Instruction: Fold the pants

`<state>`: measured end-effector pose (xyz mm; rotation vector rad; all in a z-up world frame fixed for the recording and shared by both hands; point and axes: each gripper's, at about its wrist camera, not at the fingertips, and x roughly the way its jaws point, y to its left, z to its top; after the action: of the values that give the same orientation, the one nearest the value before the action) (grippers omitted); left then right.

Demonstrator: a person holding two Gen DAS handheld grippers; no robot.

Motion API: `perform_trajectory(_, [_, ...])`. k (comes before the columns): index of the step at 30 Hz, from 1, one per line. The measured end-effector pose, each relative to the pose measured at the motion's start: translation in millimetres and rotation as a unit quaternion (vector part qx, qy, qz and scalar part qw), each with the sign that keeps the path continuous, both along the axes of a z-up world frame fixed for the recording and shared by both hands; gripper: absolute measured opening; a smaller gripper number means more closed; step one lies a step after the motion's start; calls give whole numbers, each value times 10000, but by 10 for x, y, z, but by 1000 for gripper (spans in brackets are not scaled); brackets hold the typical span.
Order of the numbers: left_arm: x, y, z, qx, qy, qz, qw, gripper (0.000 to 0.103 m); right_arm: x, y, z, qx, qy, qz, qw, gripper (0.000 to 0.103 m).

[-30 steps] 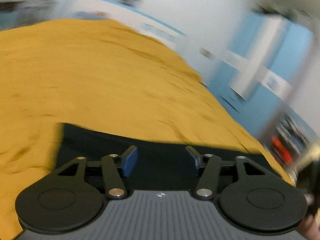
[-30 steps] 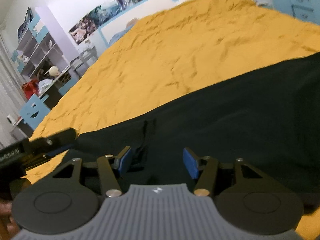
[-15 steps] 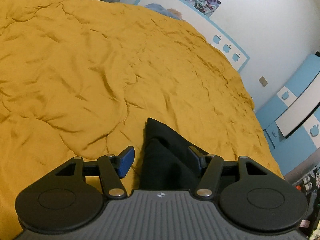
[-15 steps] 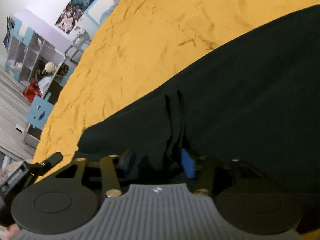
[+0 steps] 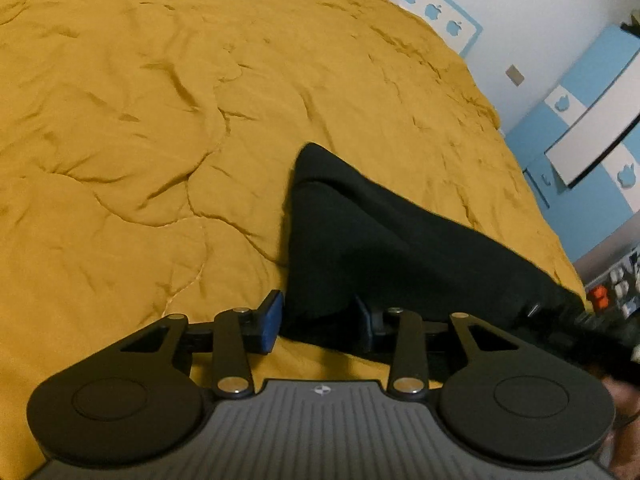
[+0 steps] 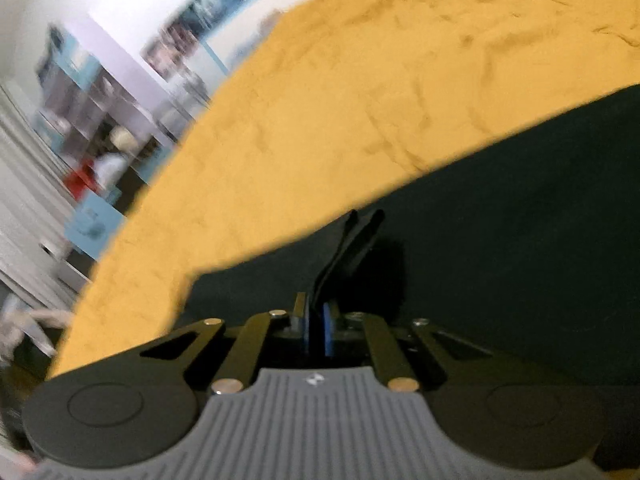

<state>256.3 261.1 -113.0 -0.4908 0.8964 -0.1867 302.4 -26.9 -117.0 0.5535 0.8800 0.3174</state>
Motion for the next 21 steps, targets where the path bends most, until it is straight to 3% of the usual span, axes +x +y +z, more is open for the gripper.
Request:
perform_trajectory(2, [4, 38, 9, -127, -20, 108, 9999, 49, 37, -23, -113, -384, 385, 45, 9985, 10])
perform_trajectory(5, [2, 124, 67, -326, -212, 237, 9990, 59, 12, -117, 0, -547, 174, -55, 9983, 29])
perform_trajectory(7, [23, 159, 55, -393, -276, 304, 9984, 60, 42, -83, 192, -898, -225, -20, 9957, 30])
perform_trajectory(11, [150, 140, -113, -429, -50, 320, 9986, 56, 393, 269, 469, -931, -639, 1075, 9878, 43])
perform_trajectory(12, [178, 135, -150, -451, -2, 302, 9985, 53, 478, 404, 500, -920, -666, 1425, 9833, 43])
perform_trajectory(15, [215, 124, -154, -489, -32, 254, 9985, 49, 735, 859, 507, -1181, -1028, 2522, 9549, 43])
perform_trajectory(21, [253, 162, -200, -628, 61, 171, 9979, 43, 1198, 1604, 285, -1531, -1041, 3530, 9171, 44])
